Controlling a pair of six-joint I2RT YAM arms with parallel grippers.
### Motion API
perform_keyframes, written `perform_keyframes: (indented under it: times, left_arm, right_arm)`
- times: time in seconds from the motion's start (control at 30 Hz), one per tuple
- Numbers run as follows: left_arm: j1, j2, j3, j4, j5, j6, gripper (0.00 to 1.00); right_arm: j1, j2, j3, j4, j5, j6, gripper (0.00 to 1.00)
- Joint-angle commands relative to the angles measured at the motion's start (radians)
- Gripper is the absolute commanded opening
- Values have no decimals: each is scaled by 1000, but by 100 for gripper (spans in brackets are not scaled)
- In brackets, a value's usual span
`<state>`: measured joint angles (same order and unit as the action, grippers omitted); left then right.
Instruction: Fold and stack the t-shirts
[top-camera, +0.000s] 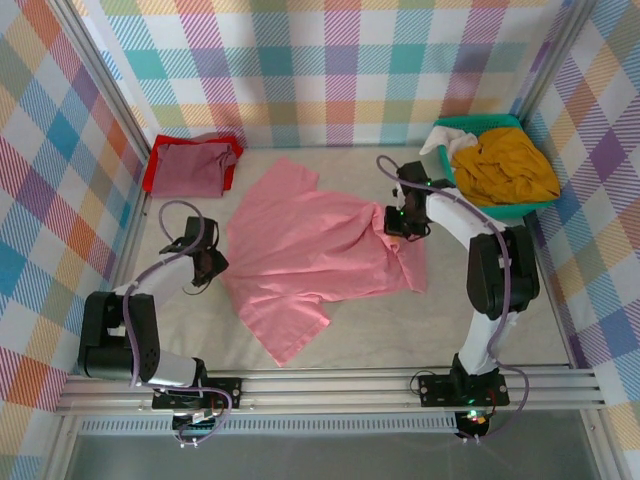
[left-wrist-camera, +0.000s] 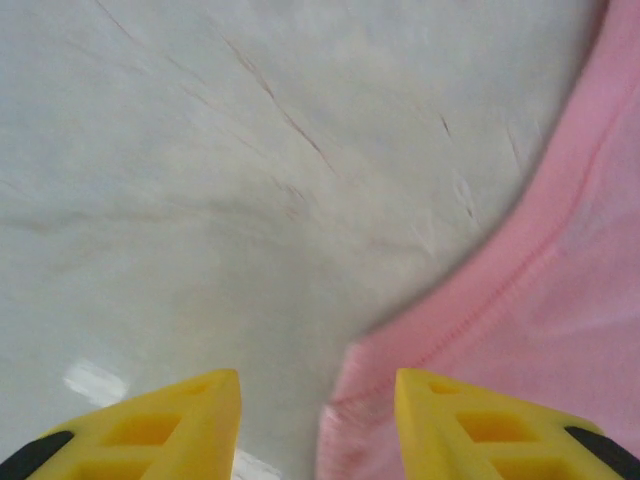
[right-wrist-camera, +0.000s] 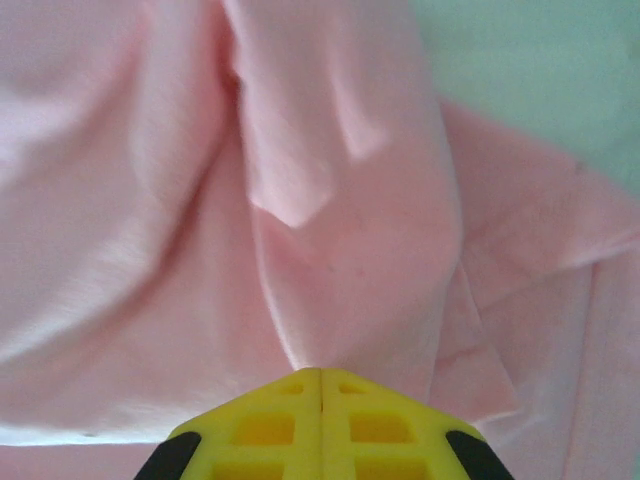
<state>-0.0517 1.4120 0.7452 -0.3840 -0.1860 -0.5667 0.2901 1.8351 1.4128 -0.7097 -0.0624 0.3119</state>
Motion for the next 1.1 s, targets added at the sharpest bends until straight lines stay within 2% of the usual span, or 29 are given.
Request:
perform_keyframes:
  times: [0.0, 0.1, 0.27, 0.43, 0.5, 0.6, 0.63, 0.67, 0.7, 0.8, 0.83, 0.9, 0.93, 0.97, 1.07]
  left_arm:
    - [13, -1, 35, -39, -44, 66, 47]
    - [13, -4, 40, -24, -21, 71, 47]
    - [13, -12, 32, -18, 3, 73, 48]
    - [13, -48, 26, -40, 14, 79, 50]
    - [13, -74, 17, -38, 29, 78, 51]
    - [12, -108, 8, -32, 63, 67, 53]
    - [12, -116, 7, -34, 76, 62, 55]
    - [10, -122, 8, -39, 86, 60, 56]
    - [8, -130, 12, -48, 104, 59, 57]
    - [-2, -168, 19, -113, 155, 50, 59]
    - [-9, -192, 14, -138, 184, 41, 60]
    - [-35, -249, -17, -170, 241, 10, 63]
    - [-61, -278, -36, -188, 258, -14, 64]
    - [-86, -296, -51, -207, 274, -37, 66]
    - [-184, -310, -80, -277, 298, -103, 67]
  right_arm:
    - [-4, -19, 68, -15, -20, 30, 0]
    - [-16, 16, 173, -65, -2, 41, 0]
    - [-80, 93, 364, -158, 216, 53, 0]
    - [-125, 215, 564, -157, 414, -12, 0]
    - [-135, 279, 646, -105, 404, -76, 0]
    - [-137, 430, 877, -117, 368, -155, 0]
    - [-137, 488, 976, -134, 359, -165, 9]
    - [-138, 546, 1071, -162, 353, -171, 27]
    - [-138, 610, 1191, -203, 345, -182, 34]
    - [-138, 720, 1494, -378, 309, -158, 36]
    - [-137, 707, 1522, -437, 278, -138, 36]
    - [-123, 610, 1434, -510, 225, -97, 38]
    - [-104, 530, 1299, -504, 203, -93, 41]
    - [-81, 435, 1132, -459, 197, -98, 43]
    - [13, 71, 475, -103, 172, -84, 53]
